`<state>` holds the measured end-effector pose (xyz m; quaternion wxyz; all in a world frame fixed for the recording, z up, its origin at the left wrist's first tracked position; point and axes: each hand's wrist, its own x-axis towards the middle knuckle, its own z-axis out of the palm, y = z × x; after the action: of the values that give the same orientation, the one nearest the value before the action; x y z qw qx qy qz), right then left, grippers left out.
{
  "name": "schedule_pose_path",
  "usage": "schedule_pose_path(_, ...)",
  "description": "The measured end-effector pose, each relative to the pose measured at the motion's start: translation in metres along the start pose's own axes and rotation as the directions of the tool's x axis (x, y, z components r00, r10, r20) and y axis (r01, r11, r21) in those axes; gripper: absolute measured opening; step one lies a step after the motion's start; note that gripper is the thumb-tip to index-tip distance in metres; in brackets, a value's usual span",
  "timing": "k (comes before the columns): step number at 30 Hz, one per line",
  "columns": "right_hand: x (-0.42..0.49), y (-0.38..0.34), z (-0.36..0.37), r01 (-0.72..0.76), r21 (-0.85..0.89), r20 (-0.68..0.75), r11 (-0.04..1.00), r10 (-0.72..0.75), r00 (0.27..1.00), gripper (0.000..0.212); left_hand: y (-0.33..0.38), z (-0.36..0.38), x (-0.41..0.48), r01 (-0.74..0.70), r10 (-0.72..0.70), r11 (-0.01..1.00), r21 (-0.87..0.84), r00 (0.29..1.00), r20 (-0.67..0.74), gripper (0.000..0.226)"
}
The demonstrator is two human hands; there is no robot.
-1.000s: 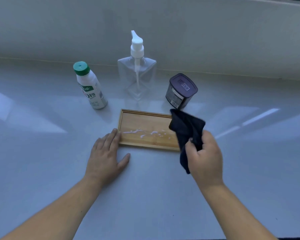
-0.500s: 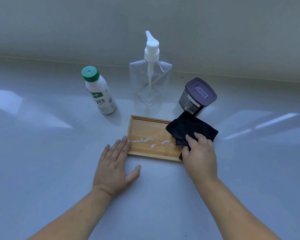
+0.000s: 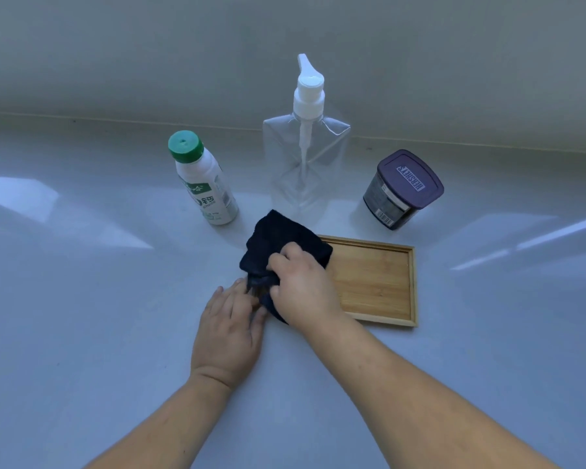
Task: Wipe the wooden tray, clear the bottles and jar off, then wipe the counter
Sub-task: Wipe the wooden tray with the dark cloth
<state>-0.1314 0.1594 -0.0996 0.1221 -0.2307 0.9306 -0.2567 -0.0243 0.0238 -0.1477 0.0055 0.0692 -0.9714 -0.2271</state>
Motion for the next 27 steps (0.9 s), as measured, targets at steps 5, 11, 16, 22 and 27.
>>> schedule_pose_path(5,-0.046,0.046,-0.028,-0.086,-0.058,0.015,0.995,0.087,0.996,0.027,0.003,-0.001,0.001,-0.016,0.015,1.000,-0.007,0.996,-0.084,0.038)
schedule_pose_path(11,-0.074,0.086,-0.058,-0.485,-0.073,-0.146,0.871,0.472,0.870,0.025,0.004,0.001,0.001,-0.056,0.056,0.998,0.005,0.992,-0.111,0.034)
schedule_pose_path(16,-0.020,0.042,-0.038,-0.321,0.040,-0.101,0.946,0.324,0.941,0.028,0.002,0.002,0.002,-0.043,0.043,0.999,0.005,0.997,-0.066,0.037)
schedule_pose_path(22,0.003,-0.001,-0.002,-0.020,0.019,0.056,1.000,0.018,0.998,0.033,-0.002,0.003,0.002,-0.044,0.043,0.999,-0.011,0.998,-0.046,0.031)
schedule_pose_path(27,-0.016,0.007,-0.003,0.131,0.030,0.155,0.991,-0.134,0.979,0.029,-0.002,0.003,0.002,-0.016,0.016,1.000,0.000,0.996,-0.083,0.030)
